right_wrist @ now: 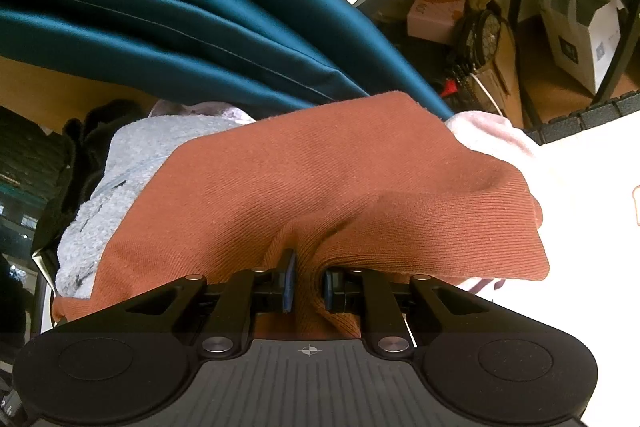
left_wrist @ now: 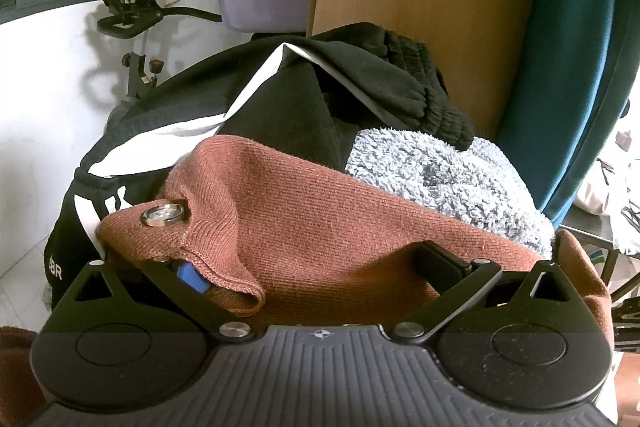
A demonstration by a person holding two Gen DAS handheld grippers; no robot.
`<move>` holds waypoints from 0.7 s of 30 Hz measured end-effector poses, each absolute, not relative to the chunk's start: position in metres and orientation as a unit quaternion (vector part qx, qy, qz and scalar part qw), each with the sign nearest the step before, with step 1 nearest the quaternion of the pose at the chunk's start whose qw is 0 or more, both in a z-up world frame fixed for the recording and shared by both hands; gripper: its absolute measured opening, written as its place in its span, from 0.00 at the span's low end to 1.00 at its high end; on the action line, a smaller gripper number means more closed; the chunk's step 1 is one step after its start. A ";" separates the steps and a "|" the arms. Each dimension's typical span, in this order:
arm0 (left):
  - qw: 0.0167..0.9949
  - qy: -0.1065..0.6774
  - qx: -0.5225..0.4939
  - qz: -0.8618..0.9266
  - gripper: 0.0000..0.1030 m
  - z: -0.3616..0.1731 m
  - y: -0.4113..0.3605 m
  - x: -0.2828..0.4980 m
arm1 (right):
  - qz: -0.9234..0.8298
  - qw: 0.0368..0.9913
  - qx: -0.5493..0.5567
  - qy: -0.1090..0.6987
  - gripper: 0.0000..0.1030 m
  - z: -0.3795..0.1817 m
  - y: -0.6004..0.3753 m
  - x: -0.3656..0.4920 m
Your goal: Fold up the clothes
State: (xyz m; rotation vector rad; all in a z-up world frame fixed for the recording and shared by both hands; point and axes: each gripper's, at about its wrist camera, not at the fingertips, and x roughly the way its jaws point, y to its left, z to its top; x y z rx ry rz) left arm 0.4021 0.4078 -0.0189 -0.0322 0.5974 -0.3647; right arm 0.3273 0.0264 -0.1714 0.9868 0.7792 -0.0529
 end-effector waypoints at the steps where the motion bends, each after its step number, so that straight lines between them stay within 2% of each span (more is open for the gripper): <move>1: 0.939 0.293 -0.016 -0.179 1.00 -0.019 0.408 0.402 | -0.025 0.808 0.462 0.365 0.14 -0.172 0.026 0.327; 8: 0.937 0.298 -0.016 -0.179 1.00 -0.017 0.408 0.405 | -0.022 0.824 0.436 0.360 0.13 -0.163 0.031 0.326; 12: 0.934 0.310 -0.004 -0.176 0.99 -0.010 0.406 0.405 | 0.001 0.845 0.421 0.329 0.10 -0.142 0.034 0.319; 15: 0.933 0.312 0.013 -0.177 0.92 -0.003 0.404 0.402 | 0.029 0.852 0.425 0.304 0.10 -0.123 0.034 0.312; 17: 0.933 0.312 0.026 -0.180 0.79 0.002 0.404 0.397 | 0.059 0.854 0.429 0.290 0.09 -0.112 0.036 0.308; 19: 0.932 0.311 0.037 -0.183 0.72 0.007 0.405 0.391 | 0.095 0.856 0.428 0.275 0.10 -0.099 0.038 0.304; 21: 0.928 0.316 0.040 -0.191 0.71 0.011 0.409 0.388 | 0.134 0.856 0.419 0.272 0.10 -0.091 0.046 0.308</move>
